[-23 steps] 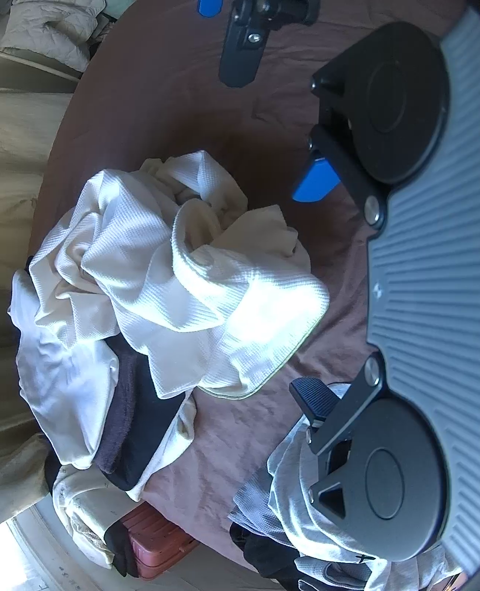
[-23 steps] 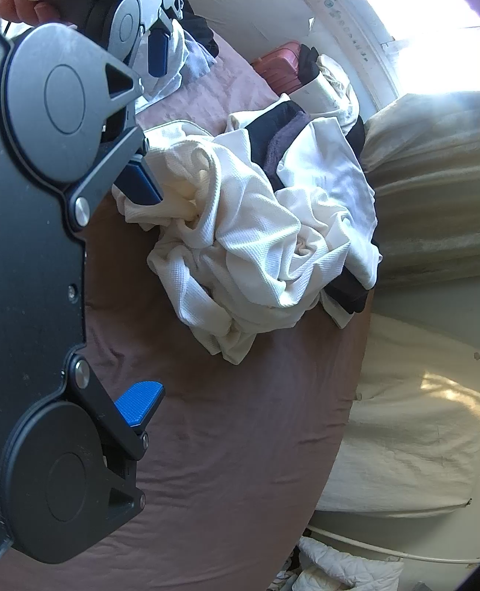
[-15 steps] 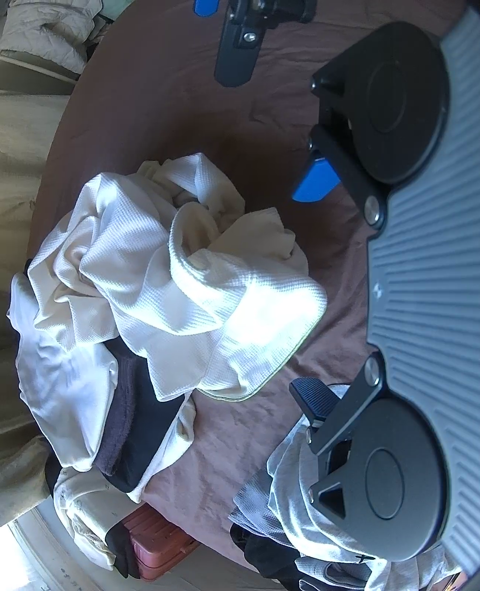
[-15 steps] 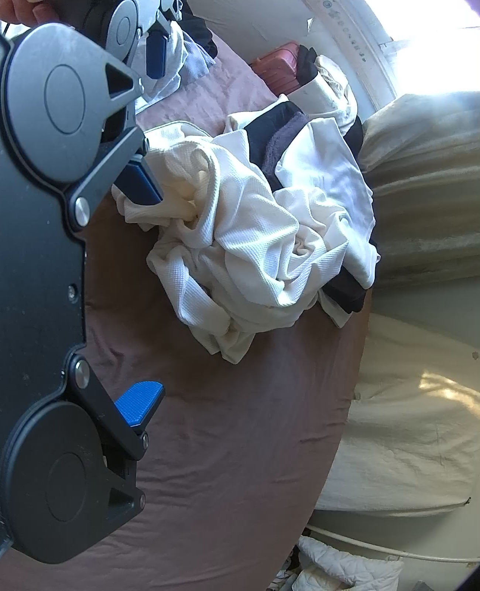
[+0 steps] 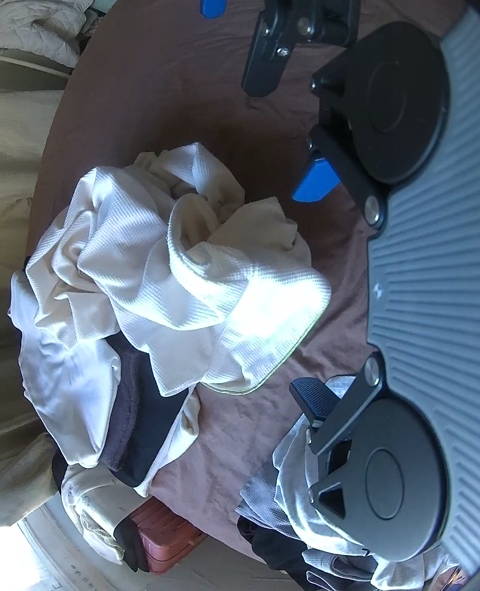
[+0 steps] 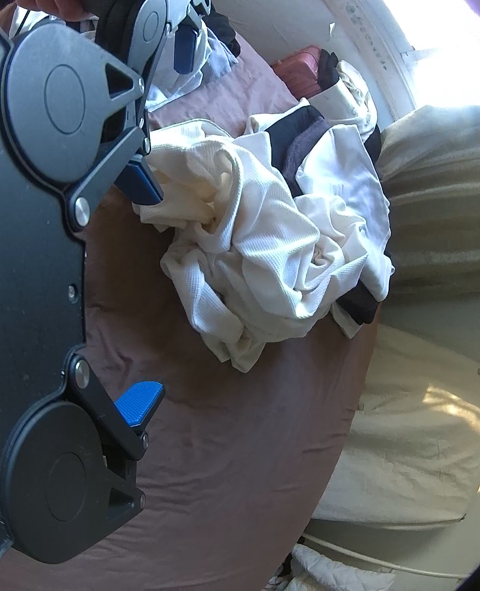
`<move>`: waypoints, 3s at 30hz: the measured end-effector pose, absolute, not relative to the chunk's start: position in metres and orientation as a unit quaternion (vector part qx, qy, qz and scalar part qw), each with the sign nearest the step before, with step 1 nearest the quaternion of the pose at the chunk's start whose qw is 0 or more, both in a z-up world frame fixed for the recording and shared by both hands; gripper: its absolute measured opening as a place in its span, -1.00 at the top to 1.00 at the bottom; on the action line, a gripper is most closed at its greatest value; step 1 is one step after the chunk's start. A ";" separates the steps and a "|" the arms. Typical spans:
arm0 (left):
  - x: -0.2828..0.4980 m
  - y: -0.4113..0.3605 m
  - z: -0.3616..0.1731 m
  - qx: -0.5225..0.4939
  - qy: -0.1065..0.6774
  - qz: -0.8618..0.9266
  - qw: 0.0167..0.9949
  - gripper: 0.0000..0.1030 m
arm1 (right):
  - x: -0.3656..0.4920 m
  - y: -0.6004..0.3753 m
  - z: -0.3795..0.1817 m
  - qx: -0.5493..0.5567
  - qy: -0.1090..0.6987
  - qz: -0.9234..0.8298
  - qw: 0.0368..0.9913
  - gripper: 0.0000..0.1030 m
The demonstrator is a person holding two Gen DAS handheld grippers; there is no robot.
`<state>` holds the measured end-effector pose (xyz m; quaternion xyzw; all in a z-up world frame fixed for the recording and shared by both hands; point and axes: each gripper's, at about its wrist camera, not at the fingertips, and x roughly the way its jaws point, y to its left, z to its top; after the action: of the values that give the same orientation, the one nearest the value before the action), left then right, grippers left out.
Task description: Fold clothes
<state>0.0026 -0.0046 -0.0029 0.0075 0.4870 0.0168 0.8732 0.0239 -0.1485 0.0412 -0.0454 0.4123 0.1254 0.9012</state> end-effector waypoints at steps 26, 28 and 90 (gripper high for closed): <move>0.002 -0.019 -0.004 0.027 0.491 0.008 0.871 -1.00 | 0.020 -0.154 0.038 -0.058 0.406 0.118 0.904 -1.00; 0.001 -0.020 -0.004 0.028 0.491 0.007 0.871 -1.00 | 0.020 -0.154 0.039 -0.059 0.406 0.116 0.904 -1.00; 0.082 0.062 -0.103 -0.200 0.434 -0.016 0.878 0.47 | 0.162 -0.135 -0.039 -0.014 0.325 0.230 0.917 0.67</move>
<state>0.0824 0.0618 -0.1029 -0.2004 0.4341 -0.0158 0.8782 0.1622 -0.1349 -0.0389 -0.0145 0.3247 0.2298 0.9173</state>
